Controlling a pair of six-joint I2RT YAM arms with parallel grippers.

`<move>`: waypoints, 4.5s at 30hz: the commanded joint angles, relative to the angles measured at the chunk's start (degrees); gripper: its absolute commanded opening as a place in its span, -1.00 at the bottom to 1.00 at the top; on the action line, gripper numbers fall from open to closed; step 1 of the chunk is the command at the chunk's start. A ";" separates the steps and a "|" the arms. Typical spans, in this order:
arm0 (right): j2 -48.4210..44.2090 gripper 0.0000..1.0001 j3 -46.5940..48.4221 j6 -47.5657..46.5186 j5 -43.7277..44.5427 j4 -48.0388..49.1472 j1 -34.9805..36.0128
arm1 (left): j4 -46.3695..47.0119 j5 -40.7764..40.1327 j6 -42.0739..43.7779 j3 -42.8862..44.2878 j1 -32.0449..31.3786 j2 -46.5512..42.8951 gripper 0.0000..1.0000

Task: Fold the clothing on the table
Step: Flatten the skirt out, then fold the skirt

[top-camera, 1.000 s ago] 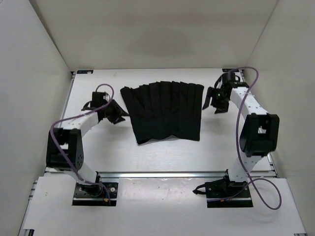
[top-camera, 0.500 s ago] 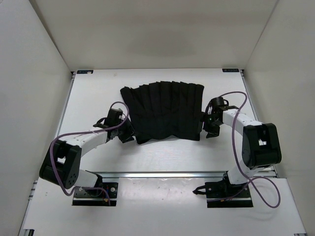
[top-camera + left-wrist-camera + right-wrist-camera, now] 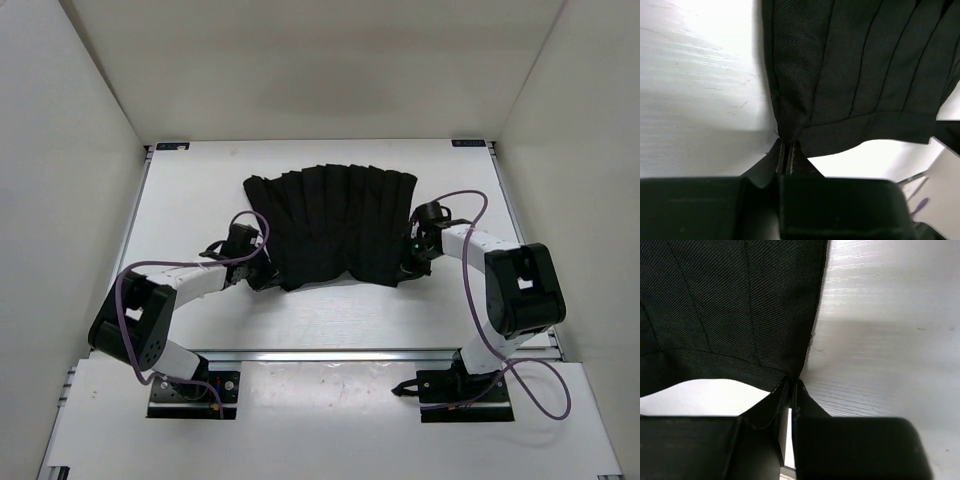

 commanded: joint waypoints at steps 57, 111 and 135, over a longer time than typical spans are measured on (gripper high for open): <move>-37.93 -1.00 -2.48 -4.54 -9.13 -28.85 -3.13 | -26.15 8.59 1.18 -0.46 4.59 -44.25 -1.00; 3.67 -1.00 16.07 -3.04 -3.69 -8.43 -25.20 | 0.04 5.09 1.29 9.51 1.10 10.72 -1.00; 28.62 -1.00 50.73 -3.83 2.04 -6.60 31.92 | 6.04 10.79 0.93 3.43 3.11 12.65 -1.00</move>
